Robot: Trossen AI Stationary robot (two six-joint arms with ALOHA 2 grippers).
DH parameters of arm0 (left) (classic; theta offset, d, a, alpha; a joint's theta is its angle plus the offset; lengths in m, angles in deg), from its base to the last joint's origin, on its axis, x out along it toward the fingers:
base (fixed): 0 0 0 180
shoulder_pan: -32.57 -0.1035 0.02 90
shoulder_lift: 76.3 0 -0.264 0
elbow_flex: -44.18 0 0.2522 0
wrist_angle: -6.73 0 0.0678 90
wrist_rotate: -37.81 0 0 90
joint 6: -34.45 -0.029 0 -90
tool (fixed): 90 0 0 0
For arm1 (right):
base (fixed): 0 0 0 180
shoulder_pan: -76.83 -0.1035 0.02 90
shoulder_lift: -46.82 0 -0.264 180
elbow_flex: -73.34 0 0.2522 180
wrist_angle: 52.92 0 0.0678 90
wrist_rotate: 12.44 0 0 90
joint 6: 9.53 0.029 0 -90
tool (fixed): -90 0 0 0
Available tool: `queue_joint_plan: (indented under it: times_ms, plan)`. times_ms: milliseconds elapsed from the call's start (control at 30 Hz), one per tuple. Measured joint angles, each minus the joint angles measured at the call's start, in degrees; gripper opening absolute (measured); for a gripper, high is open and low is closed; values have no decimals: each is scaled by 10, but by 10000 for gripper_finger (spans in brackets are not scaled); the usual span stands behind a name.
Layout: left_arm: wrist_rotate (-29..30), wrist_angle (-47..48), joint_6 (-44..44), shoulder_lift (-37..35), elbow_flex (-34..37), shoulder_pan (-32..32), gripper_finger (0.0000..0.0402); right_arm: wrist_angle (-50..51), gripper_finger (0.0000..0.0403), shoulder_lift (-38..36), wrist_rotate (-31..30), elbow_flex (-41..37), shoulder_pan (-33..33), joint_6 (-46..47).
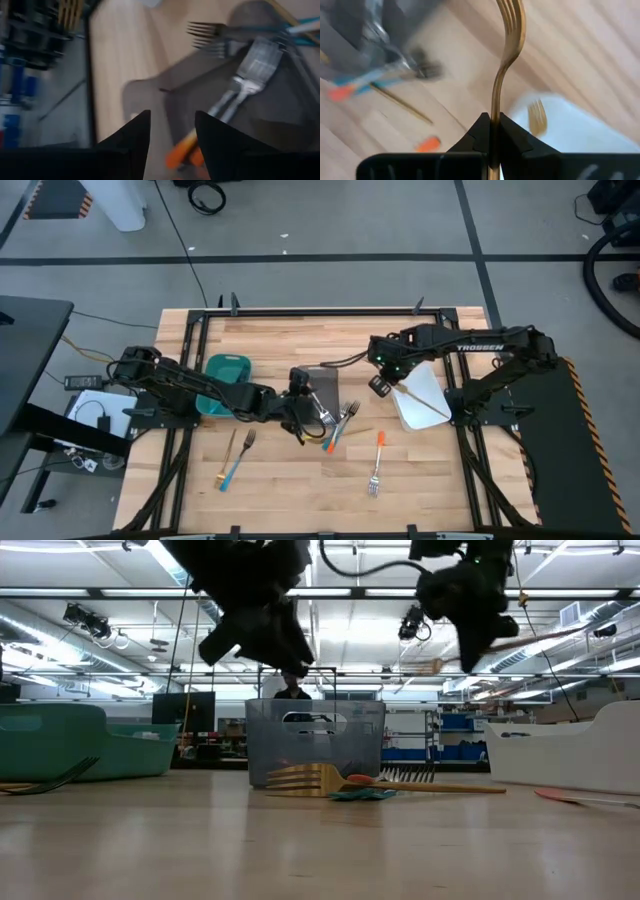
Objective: Sort silverware by color (type)
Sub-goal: Put the gold fork into the white bin
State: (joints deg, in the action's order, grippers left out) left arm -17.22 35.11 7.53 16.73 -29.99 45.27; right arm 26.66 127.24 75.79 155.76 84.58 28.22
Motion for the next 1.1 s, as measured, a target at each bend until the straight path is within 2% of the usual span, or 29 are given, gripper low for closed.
queue_joint_plan:
  times_ms: [100, 300, 533, 700, 833, 1100]
  plan:
    - [-28, 10, 27, 0, 9, 0, 164, 22, 24, 0, 10, -26, -2, 12]
    - [-29, -41, 36, -10, 72, 0, 164, 69, 24, 0, 45, -52, -9, 24]
    - [-30, -41, 70, -66, 102, -1, 164, 140, 24, 0, 71, -54, -26, 28]
    - [-36, -58, 88, -117, 139, -3, 164, 179, 24, 0, 61, -72, -31, 46]
    - [-44, -103, 94, -159, 188, -4, 164, 178, 25, -1, 60, -94, -31, 54]
    - [-48, -112, 138, -234, 243, -2, 164, 125, 25, 0, 63, -151, -30, 57]
